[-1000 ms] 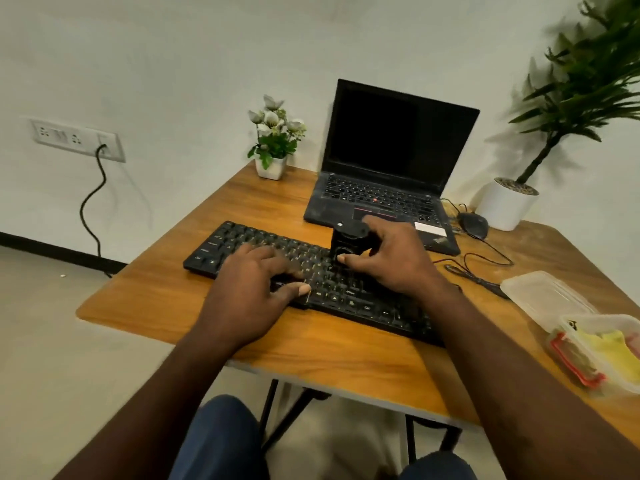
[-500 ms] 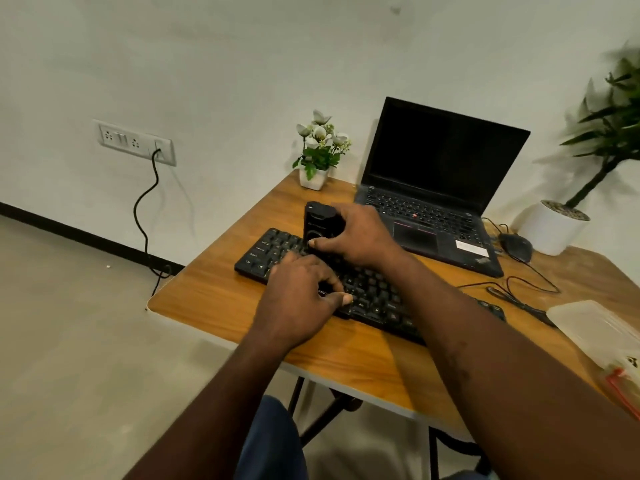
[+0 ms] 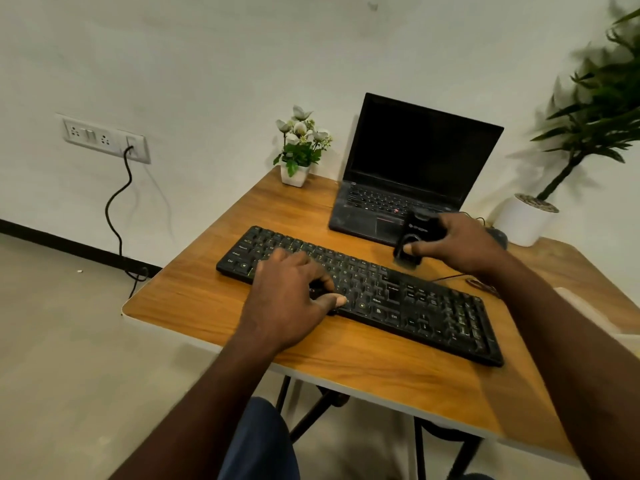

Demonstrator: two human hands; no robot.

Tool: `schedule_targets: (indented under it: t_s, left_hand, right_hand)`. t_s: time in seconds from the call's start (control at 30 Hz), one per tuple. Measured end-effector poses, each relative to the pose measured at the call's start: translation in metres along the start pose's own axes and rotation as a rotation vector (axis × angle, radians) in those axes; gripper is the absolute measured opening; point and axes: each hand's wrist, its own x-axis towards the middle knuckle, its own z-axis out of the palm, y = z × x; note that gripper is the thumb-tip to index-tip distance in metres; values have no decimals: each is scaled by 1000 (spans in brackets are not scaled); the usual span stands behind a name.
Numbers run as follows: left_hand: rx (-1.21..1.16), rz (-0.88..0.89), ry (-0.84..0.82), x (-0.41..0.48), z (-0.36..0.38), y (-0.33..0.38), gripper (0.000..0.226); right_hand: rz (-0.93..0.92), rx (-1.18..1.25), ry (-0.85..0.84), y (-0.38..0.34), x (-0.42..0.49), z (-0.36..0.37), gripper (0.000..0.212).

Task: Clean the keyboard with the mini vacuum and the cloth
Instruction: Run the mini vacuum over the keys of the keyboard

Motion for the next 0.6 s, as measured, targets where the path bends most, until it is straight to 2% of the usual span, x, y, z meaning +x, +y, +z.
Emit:
schedule_targets:
  t_s: [0.13, 0.33, 0.47, 0.6]
  left_hand:
    - [113, 132, -110, -3, 0, 4, 55]
    - [136, 148, -101, 0, 3, 1, 49]
    - [143, 134, -107, 1, 4, 1, 47]
    - [141, 126, -113, 1, 4, 2, 46]
  right_hand:
    - [47, 213, -55, -19, 51, 47, 43]
    - [-4, 300, -185, -61, 86, 100, 26]
    - [-52, 223, -236, -66, 88, 100, 31]
    - [-31, 128, -301, -42, 74, 65, 26]
